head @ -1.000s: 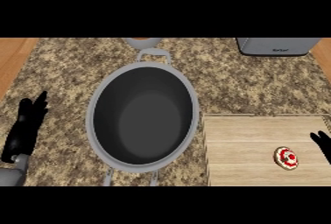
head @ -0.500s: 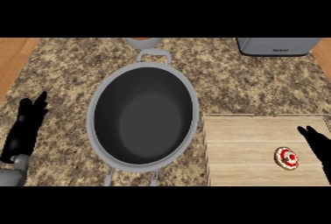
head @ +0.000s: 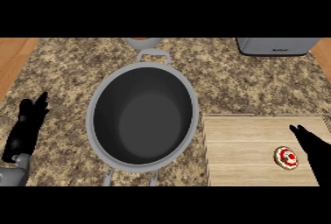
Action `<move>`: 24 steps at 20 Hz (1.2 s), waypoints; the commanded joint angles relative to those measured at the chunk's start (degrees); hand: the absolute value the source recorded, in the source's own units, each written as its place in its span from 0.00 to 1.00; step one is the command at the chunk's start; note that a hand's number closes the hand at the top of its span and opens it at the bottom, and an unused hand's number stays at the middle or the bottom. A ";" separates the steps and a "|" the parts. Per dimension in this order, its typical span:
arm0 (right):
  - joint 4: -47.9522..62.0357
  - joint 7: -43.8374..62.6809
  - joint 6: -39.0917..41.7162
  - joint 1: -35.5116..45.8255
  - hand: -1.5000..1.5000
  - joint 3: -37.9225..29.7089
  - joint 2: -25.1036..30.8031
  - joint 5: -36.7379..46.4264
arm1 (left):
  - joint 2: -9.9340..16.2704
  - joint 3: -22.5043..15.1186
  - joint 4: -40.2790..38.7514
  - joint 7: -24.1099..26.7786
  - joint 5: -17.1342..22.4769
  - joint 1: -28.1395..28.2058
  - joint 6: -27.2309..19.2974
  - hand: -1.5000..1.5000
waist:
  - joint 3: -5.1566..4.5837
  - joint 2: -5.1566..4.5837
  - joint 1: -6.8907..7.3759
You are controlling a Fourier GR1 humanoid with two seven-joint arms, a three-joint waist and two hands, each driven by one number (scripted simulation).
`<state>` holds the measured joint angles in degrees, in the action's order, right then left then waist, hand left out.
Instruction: Pick the cupcake from the tray and place it in the pot
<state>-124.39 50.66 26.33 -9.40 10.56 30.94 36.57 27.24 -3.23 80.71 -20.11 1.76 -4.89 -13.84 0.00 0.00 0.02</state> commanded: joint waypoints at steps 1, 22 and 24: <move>0.61 -4.11 1.35 -2.81 0.00 -4.80 -0.04 0.36 | -0.25 2.56 0.62 0.08 -0.29 0.44 2.80 0.50 | 0.01 0.06 -0.22; 21.48 -15.62 -3.35 1.67 0.00 -5.06 -8.55 12.89 | -3.47 9.74 -0.93 0.88 -5.03 -1.08 8.73 0.50 | 0.01 0.00 -0.15; 24.65 -13.76 -2.29 5.65 0.00 -3.76 -11.40 14.12 | -5.97 7.33 5.69 -1.48 -7.62 3.82 7.21 0.50 | 0.01 0.03 0.21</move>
<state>-105.42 39.73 25.44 -5.47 7.48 20.56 49.50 21.76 3.75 83.02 -21.63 -5.13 -4.36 -7.70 0.00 0.03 0.02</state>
